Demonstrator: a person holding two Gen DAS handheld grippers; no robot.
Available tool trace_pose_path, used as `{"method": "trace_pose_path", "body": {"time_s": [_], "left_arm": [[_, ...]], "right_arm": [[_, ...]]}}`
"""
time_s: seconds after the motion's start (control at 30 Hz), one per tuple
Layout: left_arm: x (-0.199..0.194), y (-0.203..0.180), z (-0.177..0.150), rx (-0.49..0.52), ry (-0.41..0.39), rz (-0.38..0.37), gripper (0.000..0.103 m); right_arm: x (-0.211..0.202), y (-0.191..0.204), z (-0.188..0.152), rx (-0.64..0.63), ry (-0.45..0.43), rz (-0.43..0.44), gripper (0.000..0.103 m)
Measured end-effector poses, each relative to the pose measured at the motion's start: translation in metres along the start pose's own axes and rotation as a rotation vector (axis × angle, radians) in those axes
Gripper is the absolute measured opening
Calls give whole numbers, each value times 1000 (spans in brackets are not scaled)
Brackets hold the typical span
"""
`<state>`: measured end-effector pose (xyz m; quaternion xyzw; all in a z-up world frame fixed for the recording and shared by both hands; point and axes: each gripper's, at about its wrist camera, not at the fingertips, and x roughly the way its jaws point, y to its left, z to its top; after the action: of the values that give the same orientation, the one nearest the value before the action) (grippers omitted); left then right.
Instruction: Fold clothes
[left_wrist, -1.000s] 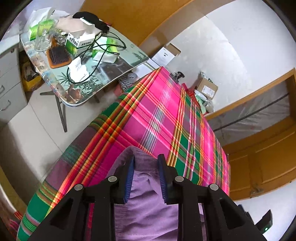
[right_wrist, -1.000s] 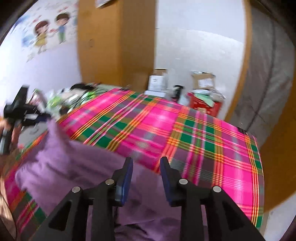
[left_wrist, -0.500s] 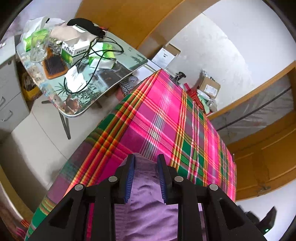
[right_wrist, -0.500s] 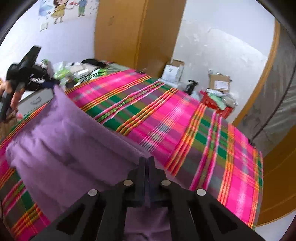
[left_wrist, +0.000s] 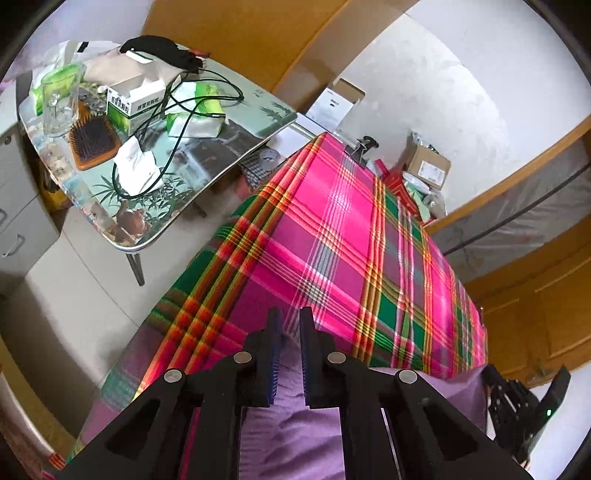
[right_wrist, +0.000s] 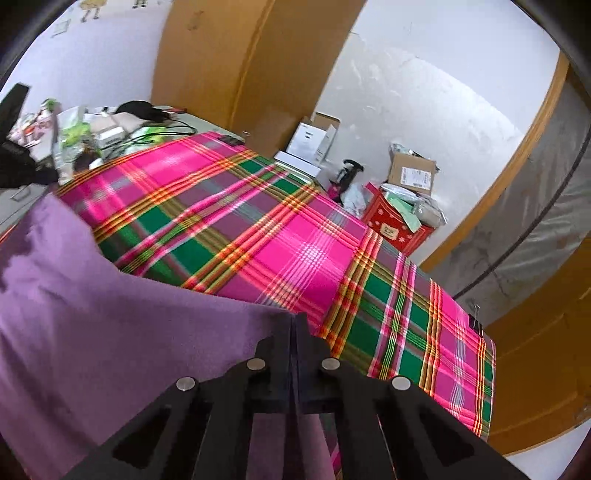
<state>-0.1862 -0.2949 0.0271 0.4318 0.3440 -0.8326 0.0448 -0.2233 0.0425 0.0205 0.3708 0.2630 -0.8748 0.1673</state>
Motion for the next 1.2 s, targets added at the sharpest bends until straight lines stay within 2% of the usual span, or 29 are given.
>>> {"method": "trace_pose_path", "body": {"time_s": [0.13, 0.33, 0.37, 0.47, 0.53, 0.57, 0.63, 0.77, 0.87, 0.9, 1.1, 1.2], "left_arm": [[0, -1, -1, 28, 1, 10, 8], [-15, 4, -11, 69, 30, 13, 8], [-19, 5, -15, 79, 35, 17, 12], [-35, 10, -28, 107, 43, 17, 12], [-45, 15, -39, 113, 51, 11, 13], [-50, 17, -44, 114, 56, 10, 19], [-61, 23, -58, 125, 71, 14, 22], [-86, 32, -88, 161, 75, 32, 22], [-100, 41, -110, 173, 86, 36, 31], [-104, 46, -120, 170, 98, 28, 31], [-112, 66, -160, 152, 157, 38, 31], [-114, 70, -173, 142, 182, -2, 31]], "right_arm": [[22, -3, 8, 14, 40, -25, 2], [36, 0, 7, 37, 96, -15, 3], [34, 0, 5, 45, 94, -14, 3], [15, -2, 1, 60, 64, -24, 4], [1, -3, -2, 69, 41, -31, 8], [-9, -3, -4, 74, 25, -33, 13], [-31, -1, -10, 83, -9, -22, 18], [-78, 12, -32, 86, -66, 42, 20], [-112, 32, -56, 44, -97, 112, 21], [-121, 41, -66, 33, -100, 142, 23], [-153, 90, -109, -5, -74, 310, 30], [-156, 120, -126, -54, -48, 357, 35]]}}
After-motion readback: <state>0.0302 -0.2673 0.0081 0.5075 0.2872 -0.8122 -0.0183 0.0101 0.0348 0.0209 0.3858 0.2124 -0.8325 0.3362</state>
